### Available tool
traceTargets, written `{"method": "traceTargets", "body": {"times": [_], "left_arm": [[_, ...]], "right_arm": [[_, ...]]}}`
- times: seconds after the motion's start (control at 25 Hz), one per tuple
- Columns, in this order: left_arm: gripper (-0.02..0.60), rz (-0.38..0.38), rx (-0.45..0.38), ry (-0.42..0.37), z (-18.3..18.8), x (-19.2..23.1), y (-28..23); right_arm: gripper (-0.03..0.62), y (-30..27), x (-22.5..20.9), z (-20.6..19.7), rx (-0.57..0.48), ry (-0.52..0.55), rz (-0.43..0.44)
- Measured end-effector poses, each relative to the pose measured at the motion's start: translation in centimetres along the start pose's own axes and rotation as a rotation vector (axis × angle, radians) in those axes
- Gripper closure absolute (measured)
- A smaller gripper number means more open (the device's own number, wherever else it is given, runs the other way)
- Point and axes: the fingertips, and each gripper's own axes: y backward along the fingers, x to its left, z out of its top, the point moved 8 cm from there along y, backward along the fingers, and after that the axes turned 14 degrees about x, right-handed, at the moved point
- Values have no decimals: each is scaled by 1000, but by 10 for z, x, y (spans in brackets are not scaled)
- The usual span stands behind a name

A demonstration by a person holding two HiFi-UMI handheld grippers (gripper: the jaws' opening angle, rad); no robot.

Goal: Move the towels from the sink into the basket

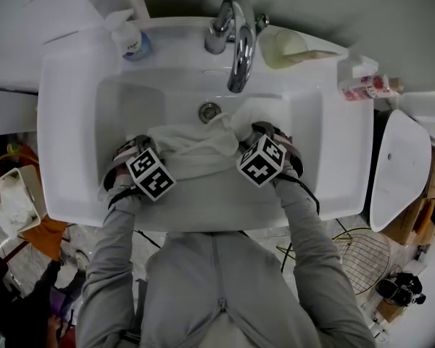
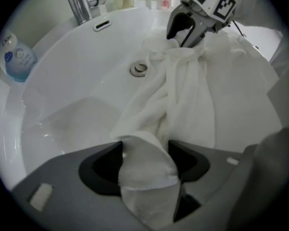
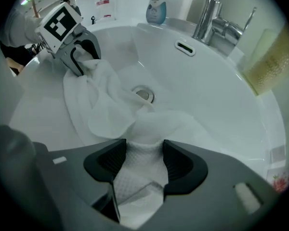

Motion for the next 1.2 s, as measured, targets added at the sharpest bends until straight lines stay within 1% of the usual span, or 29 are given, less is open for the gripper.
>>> {"method": "traceTargets", "body": {"times": [0.24, 0.36, 0.44, 0.52, 0.64, 0.72, 0.84, 0.96, 1.2], "left_arm": [[259, -54, 27, -28, 6, 2, -2], [322, -47, 36, -39, 7, -4, -2], [352, -36, 44, -50, 9, -7, -3], [375, -32, 50, -57, 10, -9, -4], [403, -24, 46, -51, 10, -12, -4], [415, -14, 33, -40, 9, -13, -3], [428, -11, -1, -13, 7, -15, 1], [433, -13, -46, 30, 5, -13, 9], [434, -1, -157, 127, -1, -3, 37]], "right_arm": [[356, -2, -1, 5, 16, 25, 15], [359, -2, -1, 7, 25, 35, 12], [368, -2, 0, 8, 28, 35, 12], [389, -2, 0, 9, 28, 25, 14], [442, 0, 3, 8, 19, 18, 0], [475, 3, 4, 7, 8, 17, -12], [500, 8, 4, 2, -18, -4, -16], [510, 15, 3, -3, -45, -27, -24], [516, 41, -5, -17, -109, -75, -74]]}}
